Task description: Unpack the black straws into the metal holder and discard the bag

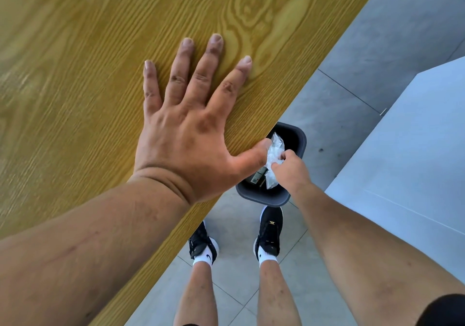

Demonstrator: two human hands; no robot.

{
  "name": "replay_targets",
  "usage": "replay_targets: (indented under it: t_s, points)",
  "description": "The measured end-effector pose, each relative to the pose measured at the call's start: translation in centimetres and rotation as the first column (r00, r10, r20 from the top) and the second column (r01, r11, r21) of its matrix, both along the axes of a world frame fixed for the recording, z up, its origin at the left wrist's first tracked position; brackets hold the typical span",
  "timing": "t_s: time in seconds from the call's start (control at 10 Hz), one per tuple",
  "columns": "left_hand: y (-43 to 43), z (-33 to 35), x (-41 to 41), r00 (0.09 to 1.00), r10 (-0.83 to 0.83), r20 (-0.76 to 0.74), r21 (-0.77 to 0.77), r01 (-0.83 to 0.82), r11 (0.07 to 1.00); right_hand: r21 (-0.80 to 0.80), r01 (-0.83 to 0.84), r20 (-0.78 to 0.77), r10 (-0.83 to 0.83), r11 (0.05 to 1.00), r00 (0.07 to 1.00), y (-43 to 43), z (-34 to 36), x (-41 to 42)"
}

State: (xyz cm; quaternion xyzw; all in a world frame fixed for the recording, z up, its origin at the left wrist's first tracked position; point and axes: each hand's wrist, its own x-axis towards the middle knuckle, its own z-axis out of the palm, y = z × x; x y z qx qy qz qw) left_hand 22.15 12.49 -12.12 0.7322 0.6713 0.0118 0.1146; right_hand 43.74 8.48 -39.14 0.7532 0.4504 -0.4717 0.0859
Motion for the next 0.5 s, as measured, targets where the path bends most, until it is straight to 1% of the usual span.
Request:
replay_targets:
  t_s: [0.1, 0.4, 0.5]
  points:
    - [0.03, 0.08, 0.03, 1.000, -0.003, -0.004, -0.005, 0.003, 1.000, -0.011, -0.006, 0.021, 0.006, 1.000, 1.000, 0.39, -0.19, -0.12]
    - [0.06, 0.29, 0.01, 1.000, -0.014, -0.003, -0.012, 0.014, 1.000, -0.107, -0.040, 0.006, 0.040, 0.993, 0.999, 0.00, 0.36, -0.72]
    - [-0.01, 0.29, 0.08, 1.000, -0.016, -0.009, -0.004, 0.016, 1.000, -0.108, -0.044, 0.023, 0.047, 0.993, 0.999, -0.01, 0.38, -0.81]
